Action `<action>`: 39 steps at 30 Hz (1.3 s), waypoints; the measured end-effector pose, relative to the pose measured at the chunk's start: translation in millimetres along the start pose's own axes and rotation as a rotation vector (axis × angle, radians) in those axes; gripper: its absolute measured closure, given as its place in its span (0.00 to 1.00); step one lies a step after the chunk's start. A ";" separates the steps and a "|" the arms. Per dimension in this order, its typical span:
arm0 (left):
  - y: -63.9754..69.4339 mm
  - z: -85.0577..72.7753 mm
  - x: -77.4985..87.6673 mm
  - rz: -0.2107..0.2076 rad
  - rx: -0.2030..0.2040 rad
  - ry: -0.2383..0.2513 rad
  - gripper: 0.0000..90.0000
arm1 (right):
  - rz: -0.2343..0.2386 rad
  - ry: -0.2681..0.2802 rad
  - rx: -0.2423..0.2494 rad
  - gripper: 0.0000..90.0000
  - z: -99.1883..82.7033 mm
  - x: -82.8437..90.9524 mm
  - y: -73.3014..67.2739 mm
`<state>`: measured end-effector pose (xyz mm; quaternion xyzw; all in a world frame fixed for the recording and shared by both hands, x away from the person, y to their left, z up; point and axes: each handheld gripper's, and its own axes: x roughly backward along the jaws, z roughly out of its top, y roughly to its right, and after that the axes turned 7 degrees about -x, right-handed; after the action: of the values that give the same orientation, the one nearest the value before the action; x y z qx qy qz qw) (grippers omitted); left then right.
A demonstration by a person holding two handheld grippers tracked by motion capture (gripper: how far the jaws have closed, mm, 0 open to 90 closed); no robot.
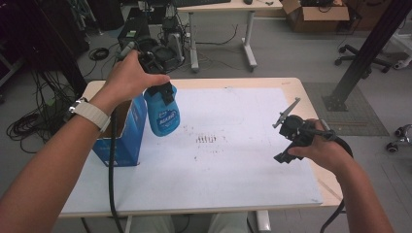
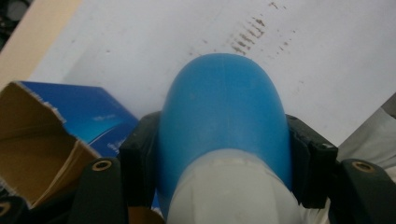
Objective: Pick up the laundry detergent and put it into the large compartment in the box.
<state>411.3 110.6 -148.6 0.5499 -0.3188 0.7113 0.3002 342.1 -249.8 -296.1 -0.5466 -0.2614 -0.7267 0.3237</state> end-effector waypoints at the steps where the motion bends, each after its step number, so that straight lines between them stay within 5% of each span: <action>1: 0.0 0.0 0.0 0.000 0.000 0.000 0.42 | 0.000 0.000 0.000 0.14 0.0 0.0 0.0; 7: -11.1 -11.7 28.4 0.015 0.121 0.025 0.42 | 0.011 -0.004 0.022 0.14 4.0 -1.1 2.2; 26: -41.6 -38.8 78.7 0.076 0.418 0.009 0.42 | 0.012 0.017 0.062 0.14 13.5 -1.6 2.5; 30: -44.5 -40.5 85.6 0.096 0.438 0.002 0.42 | 0.015 0.013 0.069 0.14 14.1 -3.8 3.2; 39: -56.1 -50.1 93.5 0.122 0.559 -0.005 0.42 | 0.019 0.016 0.064 0.14 15.4 -6.9 4.7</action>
<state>405.2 191.6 -60.3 0.5929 -0.1434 0.7870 0.0928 356.6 -240.3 -298.5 -0.5326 -0.2768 -0.7191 0.3502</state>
